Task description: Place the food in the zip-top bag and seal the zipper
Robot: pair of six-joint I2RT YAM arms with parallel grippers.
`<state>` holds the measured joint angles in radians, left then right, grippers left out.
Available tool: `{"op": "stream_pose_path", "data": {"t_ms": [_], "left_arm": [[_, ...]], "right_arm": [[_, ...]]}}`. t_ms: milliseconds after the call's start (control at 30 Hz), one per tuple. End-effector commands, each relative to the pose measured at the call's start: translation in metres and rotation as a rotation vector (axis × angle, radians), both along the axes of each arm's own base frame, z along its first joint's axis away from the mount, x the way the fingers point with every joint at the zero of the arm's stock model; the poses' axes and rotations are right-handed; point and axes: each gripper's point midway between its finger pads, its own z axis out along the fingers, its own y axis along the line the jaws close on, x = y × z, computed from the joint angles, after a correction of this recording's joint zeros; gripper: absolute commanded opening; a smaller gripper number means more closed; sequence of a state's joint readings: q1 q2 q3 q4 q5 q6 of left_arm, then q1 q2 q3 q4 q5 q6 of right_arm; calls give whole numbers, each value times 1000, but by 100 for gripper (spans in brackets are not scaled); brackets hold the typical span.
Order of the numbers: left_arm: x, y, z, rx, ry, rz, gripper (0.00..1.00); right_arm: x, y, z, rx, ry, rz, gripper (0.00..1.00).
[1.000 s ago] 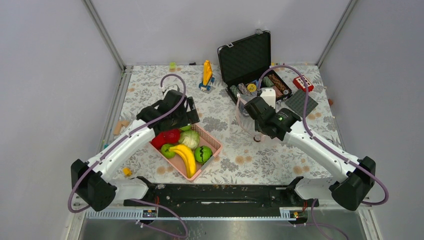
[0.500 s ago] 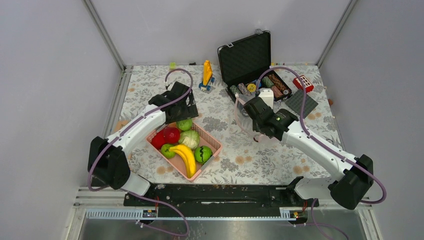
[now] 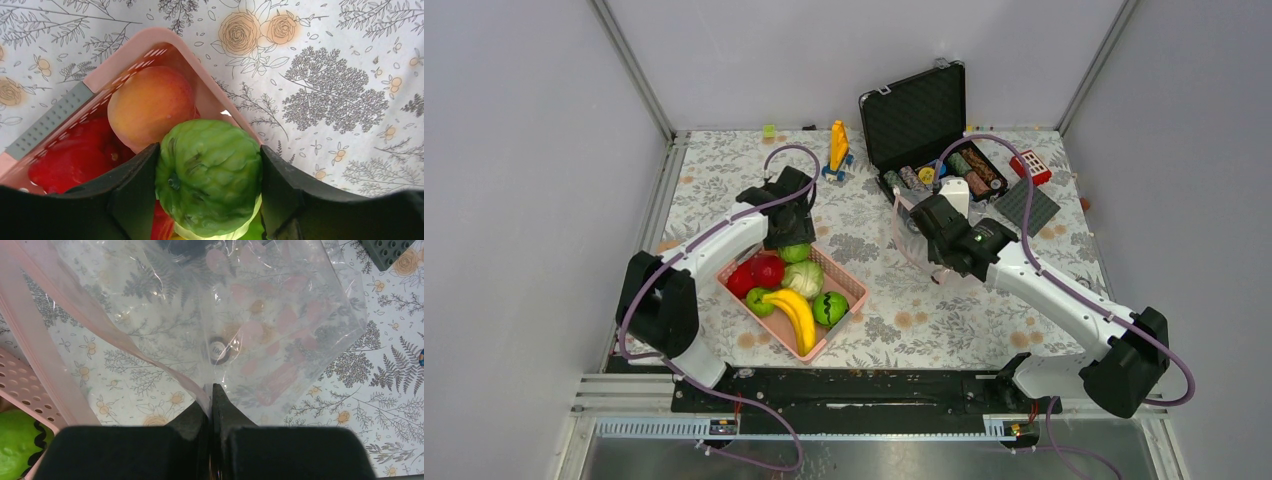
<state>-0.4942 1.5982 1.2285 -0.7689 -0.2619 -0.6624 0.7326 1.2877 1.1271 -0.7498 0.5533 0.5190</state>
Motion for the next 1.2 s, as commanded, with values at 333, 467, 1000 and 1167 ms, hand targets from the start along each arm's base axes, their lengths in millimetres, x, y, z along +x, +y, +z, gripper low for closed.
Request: {"op": "stream_pose_path", "data": {"t_ms": [333, 467, 1000, 1167], "left_arm": [[-5, -14, 92, -186, -223, -55, 36], [-17, -38, 132, -285, -335, -173, 36], [-58, -198, 217, -742, -598, -642, 32], [-48, -210, 197, -696, -578, -615, 30]], "right_arm": [[1, 4, 6, 41, -14, 14, 0], [-3, 11, 10, 78, 16, 24, 0], [-17, 56, 36, 343, 72, 99, 1], [-23, 74, 48, 456, 80, 144, 2]]}}
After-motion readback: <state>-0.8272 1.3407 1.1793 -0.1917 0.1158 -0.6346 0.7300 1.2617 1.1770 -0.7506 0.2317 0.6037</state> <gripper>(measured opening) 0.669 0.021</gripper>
